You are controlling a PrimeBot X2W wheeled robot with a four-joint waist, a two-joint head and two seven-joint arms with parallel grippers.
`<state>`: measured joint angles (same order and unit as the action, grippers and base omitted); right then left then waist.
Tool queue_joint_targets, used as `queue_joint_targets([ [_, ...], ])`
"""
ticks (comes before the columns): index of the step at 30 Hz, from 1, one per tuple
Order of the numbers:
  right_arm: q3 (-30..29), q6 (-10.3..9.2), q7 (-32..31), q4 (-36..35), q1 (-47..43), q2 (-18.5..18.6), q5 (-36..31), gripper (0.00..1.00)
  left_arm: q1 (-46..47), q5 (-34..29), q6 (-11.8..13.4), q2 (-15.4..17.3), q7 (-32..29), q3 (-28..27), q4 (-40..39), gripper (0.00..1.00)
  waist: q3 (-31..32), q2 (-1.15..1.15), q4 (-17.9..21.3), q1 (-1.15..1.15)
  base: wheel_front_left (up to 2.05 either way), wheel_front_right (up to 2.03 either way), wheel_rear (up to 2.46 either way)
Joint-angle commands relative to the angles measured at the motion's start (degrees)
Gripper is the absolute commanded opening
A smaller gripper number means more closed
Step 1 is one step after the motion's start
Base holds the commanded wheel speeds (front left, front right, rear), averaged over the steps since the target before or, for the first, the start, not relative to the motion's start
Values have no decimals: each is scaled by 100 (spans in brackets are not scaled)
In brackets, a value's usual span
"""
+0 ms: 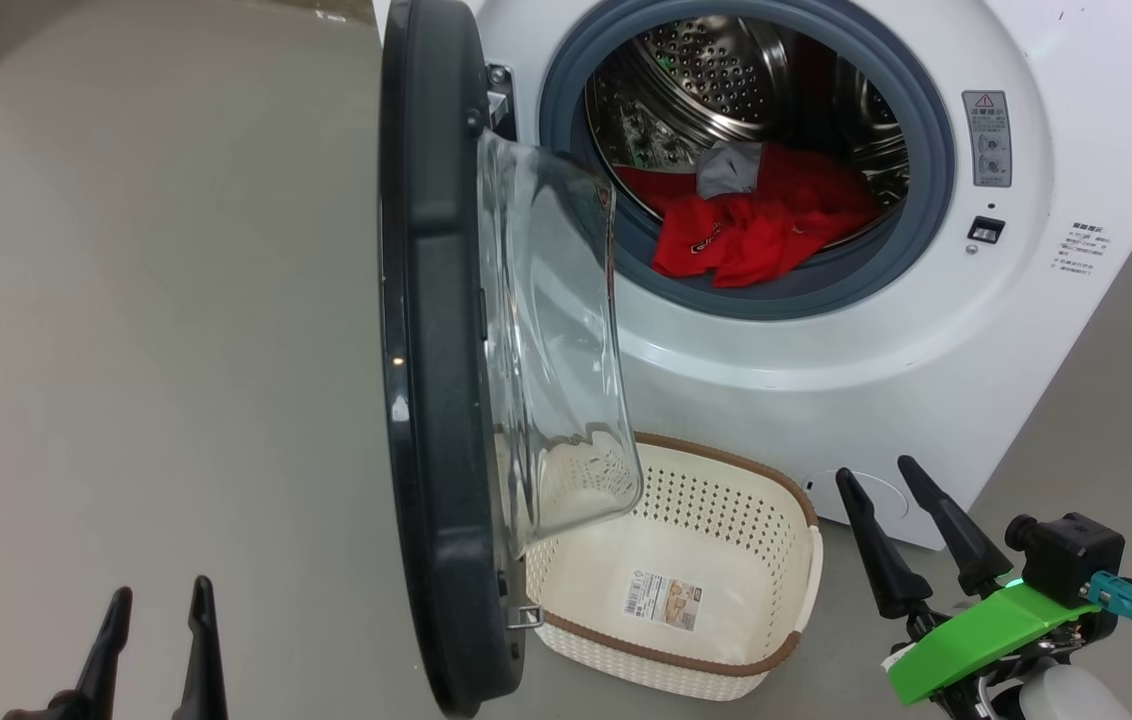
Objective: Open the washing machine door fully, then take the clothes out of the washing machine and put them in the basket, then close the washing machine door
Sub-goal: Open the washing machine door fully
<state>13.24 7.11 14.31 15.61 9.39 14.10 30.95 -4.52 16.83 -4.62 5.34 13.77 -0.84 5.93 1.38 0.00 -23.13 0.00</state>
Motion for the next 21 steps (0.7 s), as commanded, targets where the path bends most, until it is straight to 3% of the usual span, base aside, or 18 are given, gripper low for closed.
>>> queue_joint_targets([
  [1, 72, 37, 68, -114, 59, 11, -40, 100, 151, 21, 59, 107, 54, -175, -116, 100, 7, 0, 2, 0, 0, 0, 0],
  [21, 115, 37, 69, -47, 83, 5, -11, 100, 181, 65, 102, 158, 78, -130, -79, 100, 10, 0, 16, 0, 0, 0, 0],
])
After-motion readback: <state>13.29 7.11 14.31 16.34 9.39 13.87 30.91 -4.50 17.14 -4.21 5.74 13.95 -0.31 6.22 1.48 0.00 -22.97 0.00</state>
